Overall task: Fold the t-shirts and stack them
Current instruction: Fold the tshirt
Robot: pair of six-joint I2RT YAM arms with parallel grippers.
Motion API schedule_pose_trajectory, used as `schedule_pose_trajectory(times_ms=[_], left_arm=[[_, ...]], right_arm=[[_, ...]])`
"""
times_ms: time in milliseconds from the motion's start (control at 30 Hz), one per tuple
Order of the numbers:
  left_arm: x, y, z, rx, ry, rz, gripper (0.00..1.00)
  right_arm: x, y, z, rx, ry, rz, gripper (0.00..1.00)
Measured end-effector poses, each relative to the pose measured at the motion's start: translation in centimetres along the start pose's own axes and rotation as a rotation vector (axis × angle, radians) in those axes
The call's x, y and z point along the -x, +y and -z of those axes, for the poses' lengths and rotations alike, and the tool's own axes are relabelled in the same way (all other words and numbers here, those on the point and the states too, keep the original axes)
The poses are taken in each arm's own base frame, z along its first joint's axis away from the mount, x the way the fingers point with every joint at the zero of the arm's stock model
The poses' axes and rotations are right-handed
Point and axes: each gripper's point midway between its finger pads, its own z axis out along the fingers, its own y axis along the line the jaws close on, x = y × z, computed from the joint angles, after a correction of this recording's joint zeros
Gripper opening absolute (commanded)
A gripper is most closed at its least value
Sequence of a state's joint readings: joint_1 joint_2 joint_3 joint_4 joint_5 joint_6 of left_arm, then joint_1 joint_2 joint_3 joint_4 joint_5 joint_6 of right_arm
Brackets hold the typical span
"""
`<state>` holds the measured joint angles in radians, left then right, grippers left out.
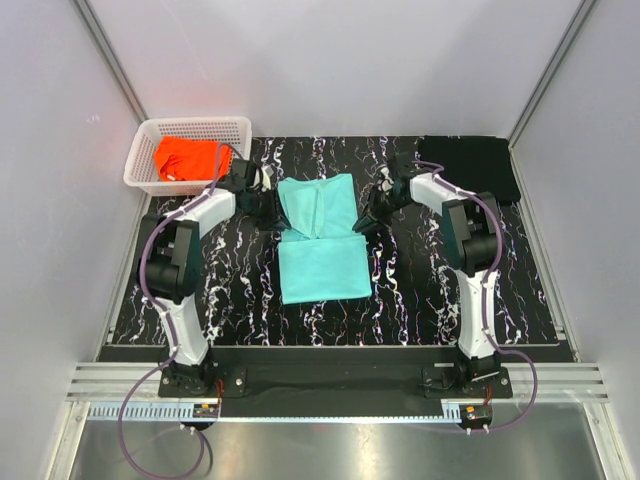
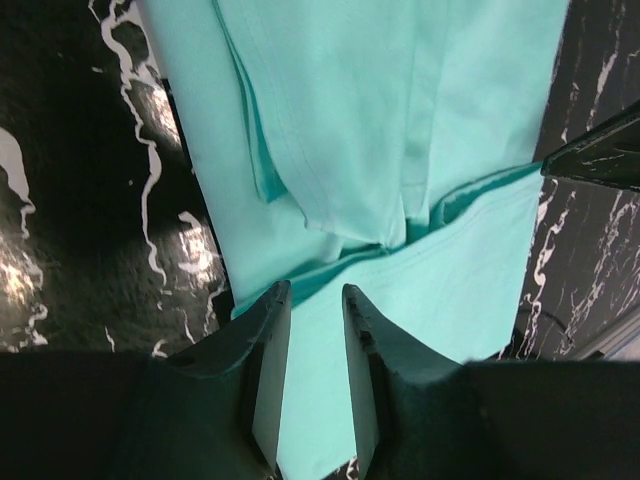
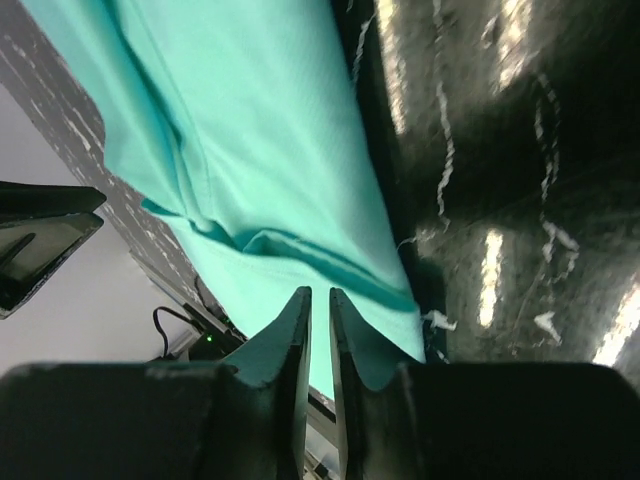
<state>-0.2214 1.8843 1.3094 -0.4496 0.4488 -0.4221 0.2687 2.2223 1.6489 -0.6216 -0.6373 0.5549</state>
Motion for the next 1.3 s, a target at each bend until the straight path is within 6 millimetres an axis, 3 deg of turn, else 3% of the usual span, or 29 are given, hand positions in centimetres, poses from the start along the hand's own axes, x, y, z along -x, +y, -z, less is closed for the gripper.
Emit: schedule_pose_trajectory(times_ms=[133,300,633,767,833,967,1067,1200,1300], left_arm=[[-0.3,1.1,-1.6,0.015,0.028,0.014,0.31],[-2.3,2.9,-3.0,0.049,0.085,0.052,0.31],[-4.1,2.5,-2.7,0.022,0.083,0.041,0.31],[-5.4,2.2,-2.2,0.03,0.104,0.042,0.31],[-5.7,2.3,-1.8,0.048,0.108,0.039,0.39],[-5.1,2.7,0.2,0.11,0.084,0.019,0.5],[-3.4,2.3,2.7,0.146,0.021,-0.016,0.54],[-1.6,0.7,7.0,0.148,-0.111,-0.052,0.55],[-3.0,-0.6,9.9,0.114,-0.189,-0.035,0.54]], right_arm=[[0.4,-1.0,-1.4,-0.015,0.016,-0.021,0.18],[0.3,-1.9,-2.1,-0.032,0.026,-0.041,0.19],[-3.6,-3.7,-0.7,-0.065,0.044,-0.068,0.23],[-3.6,-4.0,-0.3,-0.088,0.027,-0.042,0.25],[-3.4,-4.1,-0.1,-0.1,0.022,-0.03,0.28],[-2.6,-4.7,1.0,-0.147,-0.008,-0.002,0.39],[-2.7,-5.0,2.9,-0.195,-0.052,0.02,0.51],[-4.6,-5.1,6.7,-0.243,-0.127,0.046,0.61],[-6.7,-5.5,8.7,-0.267,-0.159,0.047,0.63]])
